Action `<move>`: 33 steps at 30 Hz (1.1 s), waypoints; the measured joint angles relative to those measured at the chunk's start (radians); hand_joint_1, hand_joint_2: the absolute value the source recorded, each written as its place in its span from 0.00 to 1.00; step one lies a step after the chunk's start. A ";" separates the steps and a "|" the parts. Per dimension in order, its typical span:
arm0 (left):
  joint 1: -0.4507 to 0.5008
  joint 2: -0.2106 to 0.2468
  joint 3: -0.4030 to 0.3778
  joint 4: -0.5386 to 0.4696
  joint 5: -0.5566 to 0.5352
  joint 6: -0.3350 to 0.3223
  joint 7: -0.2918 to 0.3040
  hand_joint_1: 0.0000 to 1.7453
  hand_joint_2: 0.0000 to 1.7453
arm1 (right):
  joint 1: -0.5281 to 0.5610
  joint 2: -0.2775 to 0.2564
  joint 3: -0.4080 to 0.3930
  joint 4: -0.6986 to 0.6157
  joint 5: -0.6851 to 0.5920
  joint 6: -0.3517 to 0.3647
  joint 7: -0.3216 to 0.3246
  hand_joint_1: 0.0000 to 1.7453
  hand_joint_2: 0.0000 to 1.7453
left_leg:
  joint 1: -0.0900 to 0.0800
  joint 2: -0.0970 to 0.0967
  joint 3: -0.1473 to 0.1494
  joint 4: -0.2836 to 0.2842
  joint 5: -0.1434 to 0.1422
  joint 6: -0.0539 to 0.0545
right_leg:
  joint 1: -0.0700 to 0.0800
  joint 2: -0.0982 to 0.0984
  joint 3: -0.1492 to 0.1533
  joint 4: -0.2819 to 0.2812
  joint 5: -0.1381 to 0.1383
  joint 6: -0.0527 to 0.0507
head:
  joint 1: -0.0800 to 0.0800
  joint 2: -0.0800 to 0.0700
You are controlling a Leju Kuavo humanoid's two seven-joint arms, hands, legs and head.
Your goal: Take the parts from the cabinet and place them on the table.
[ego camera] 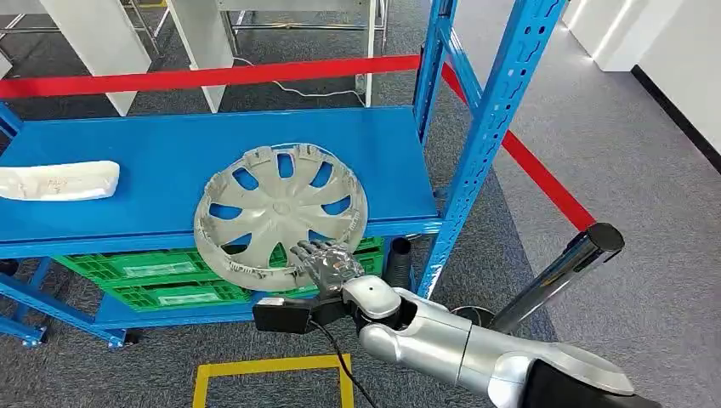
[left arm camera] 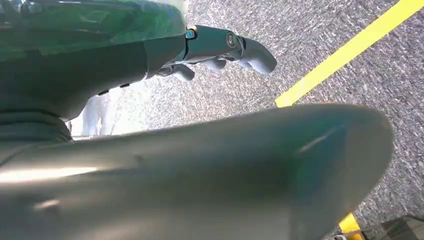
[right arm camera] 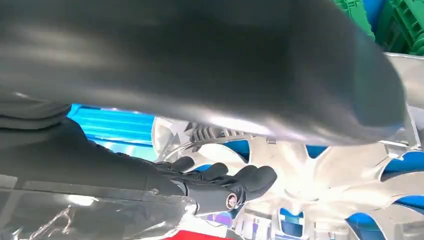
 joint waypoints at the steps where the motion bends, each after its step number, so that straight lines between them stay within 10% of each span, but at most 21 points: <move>1: 0.000 0.000 0.000 0.000 0.000 0.000 0.000 0.00 0.00 | 0.000 0.000 0.000 0.000 0.000 0.000 0.000 0.00 0.00 | 0.000 0.000 0.000 0.000 0.000 0.000 | 0.000 0.000 0.000 0.000 0.000 0.000 | 0.000 0.000; 9: 0.000 -0.001 0.000 0.000 0.016 -0.002 -0.015 0.00 0.00 | 0.003 -0.001 -0.002 0.000 0.027 -0.002 0.020 0.00 0.00 | 0.000 0.000 0.001 0.000 0.000 0.000 | 0.001 0.000 -0.001 0.000 0.000 0.000 | 0.000 0.000; 11: 0.002 -0.018 0.007 0.001 0.088 -0.012 -0.114 0.00 0.00 | 0.044 -0.028 -0.060 -0.009 0.233 -0.019 0.156 0.00 0.00 | -0.001 -0.002 0.001 0.000 0.000 0.000 | 0.000 -0.003 0.001 -0.001 -0.001 0.000 | -0.001 0.000; 15: 0.018 -0.052 0.018 0.005 0.124 -0.009 -0.159 0.00 0.00 | 0.059 -0.129 -0.284 -0.023 0.591 -0.016 0.178 0.00 0.00 | -0.001 -0.002 0.001 0.000 0.000 0.000 | -0.001 -0.003 0.004 -0.002 -0.001 0.001 | 0.002 0.000; 33: 0.009 -0.096 0.046 0.015 0.127 -0.015 -0.166 0.00 0.00 | 0.111 -0.200 -0.514 -0.103 0.563 -0.010 0.185 0.00 0.00 | 0.000 0.003 0.003 -0.001 -0.002 -0.002 | 0.000 0.002 0.001 -0.001 -0.001 0.002 | 0.003 0.000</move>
